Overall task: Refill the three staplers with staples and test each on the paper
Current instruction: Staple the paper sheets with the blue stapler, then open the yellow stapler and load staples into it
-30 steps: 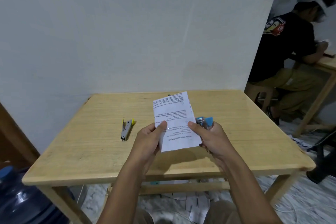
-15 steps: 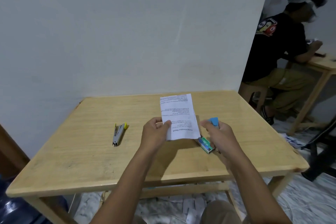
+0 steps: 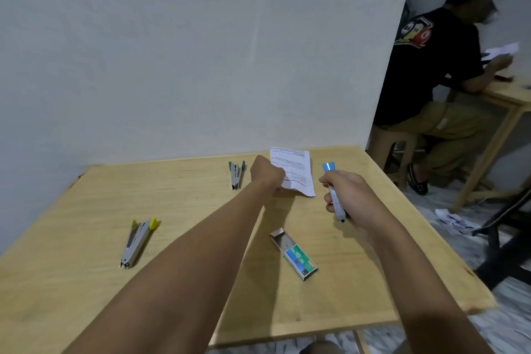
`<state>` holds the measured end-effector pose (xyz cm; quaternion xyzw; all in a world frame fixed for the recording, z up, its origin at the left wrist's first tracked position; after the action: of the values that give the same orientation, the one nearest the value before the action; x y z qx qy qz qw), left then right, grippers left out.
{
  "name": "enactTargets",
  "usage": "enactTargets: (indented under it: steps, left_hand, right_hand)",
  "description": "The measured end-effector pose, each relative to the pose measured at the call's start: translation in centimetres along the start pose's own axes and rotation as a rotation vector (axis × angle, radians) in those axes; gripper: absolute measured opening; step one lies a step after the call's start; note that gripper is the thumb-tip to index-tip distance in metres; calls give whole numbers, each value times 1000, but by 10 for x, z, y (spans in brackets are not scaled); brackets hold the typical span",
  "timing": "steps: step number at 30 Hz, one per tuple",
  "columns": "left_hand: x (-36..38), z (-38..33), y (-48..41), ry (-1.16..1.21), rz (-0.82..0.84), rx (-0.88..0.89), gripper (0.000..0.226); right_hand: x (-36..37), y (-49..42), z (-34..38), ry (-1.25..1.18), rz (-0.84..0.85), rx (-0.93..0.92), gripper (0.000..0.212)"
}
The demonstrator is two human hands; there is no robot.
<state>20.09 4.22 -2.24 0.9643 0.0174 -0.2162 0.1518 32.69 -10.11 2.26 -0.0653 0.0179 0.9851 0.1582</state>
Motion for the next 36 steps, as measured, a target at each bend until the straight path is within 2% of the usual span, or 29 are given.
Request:
enactTargets:
  steps: [4,7,10,13,16,21,25,28,31,33,36]
  left_hand:
    - [17,-9,-16,-35,-6,-14,24]
    - [27,-7,-28,-62,-17,-18,15]
    - [30,-7,-29,-300,-18,56,16]
    - [21,-8,-26,-526,-52,194,32]
    - [-8,-4,-18,-538,-90,274,41]
    - [-83,27,11,-527,-174,365,35]
    - [-154,82,41,-548,-361,368,41]
    - [-192,119,62,-578,-556,313,51]
    - [-209,153,72,-559,-537,157,57]
    - [-210,169,75,-523,-477,113,50]
    - [-209,177,75,-505,-559,231,22]
  right_hand:
    - [-4,-15,-6,-12,-13,10,10]
    - [-2,-22,-11,-44,-17,18,8]
    - [0,-23,-17,-37,-10,24,7]
    - [1,-20,-18,-37,-6,4,9]
    - [6,-15,-16,-38,16,-36,12]
    - [28,-4,-11,60,101,-143,17]
    - [67,15,-13,95,216,-167,22]
    - [96,31,-14,197,287,-177,28]
    - [125,37,-21,262,330,-170,28]
    - [142,34,-25,322,373,-179,16]
    - [164,25,-31,530,462,-228,12]
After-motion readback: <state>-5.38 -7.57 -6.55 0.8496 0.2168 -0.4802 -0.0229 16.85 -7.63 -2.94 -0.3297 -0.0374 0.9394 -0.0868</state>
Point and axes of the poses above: each hand's wrist, its own y-axis away from the middle knuckle, its own x-axis out of the palm, z = x × y, the point moved 2 cm from there along -y, towards the middle knuckle, and after that the axes turned 10 degrees about -x, right-handed, at the moved point
